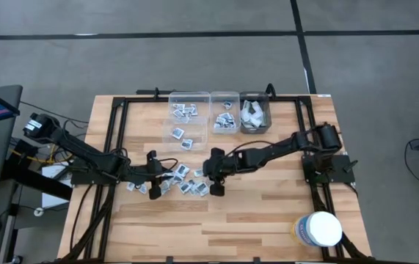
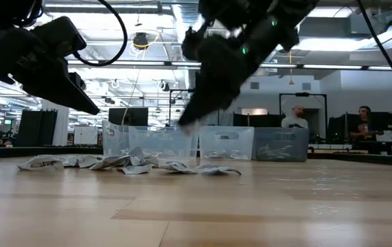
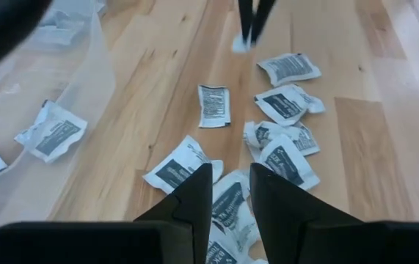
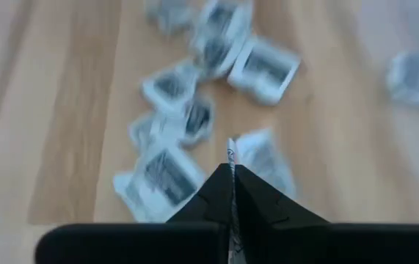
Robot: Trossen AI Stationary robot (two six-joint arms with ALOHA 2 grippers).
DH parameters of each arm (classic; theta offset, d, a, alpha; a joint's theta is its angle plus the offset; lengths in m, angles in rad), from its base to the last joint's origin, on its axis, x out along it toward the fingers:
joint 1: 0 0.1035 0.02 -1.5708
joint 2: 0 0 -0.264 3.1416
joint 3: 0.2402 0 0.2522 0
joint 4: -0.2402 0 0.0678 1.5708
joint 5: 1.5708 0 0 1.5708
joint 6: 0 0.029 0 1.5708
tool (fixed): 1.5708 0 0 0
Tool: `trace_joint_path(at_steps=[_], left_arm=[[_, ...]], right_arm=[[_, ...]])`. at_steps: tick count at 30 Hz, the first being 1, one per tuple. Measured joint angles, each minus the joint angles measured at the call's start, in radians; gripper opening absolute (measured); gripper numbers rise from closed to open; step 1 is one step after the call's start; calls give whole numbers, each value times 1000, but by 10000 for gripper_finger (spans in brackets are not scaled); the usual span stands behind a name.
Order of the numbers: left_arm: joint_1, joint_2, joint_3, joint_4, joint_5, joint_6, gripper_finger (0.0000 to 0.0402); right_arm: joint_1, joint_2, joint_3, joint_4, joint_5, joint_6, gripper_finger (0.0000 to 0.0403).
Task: Pick & Place First Aid Supplies
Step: Put the alcohol pad into the top right transparent bin
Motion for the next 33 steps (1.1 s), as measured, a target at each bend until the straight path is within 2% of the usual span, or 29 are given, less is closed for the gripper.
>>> trace_joint_path(at_steps=[4,8,12,15,20,29,33], left_arm=[[17,0,0,0,-2,0,94],[35,0,0,0,-2,0,94],[54,0,0,0,-2,0,94],[67,0,0,0,-2,0,94],[94,0,0,0,-3,0,94],[136,0,0,7,-2,-6,94],[156,0,0,8,-2,-8,94]], right_arm=[[-55,-89,0,16,-88,4,3],[-139,-180,0,88,-294,83,6],[-224,-247,0,191,-489,266,7],[-276,-274,0,264,-590,415,4],[-326,-277,0,378,-722,562,2],[-334,-256,0,411,-780,573,4],[-352,-257,0,394,-784,498,5]])
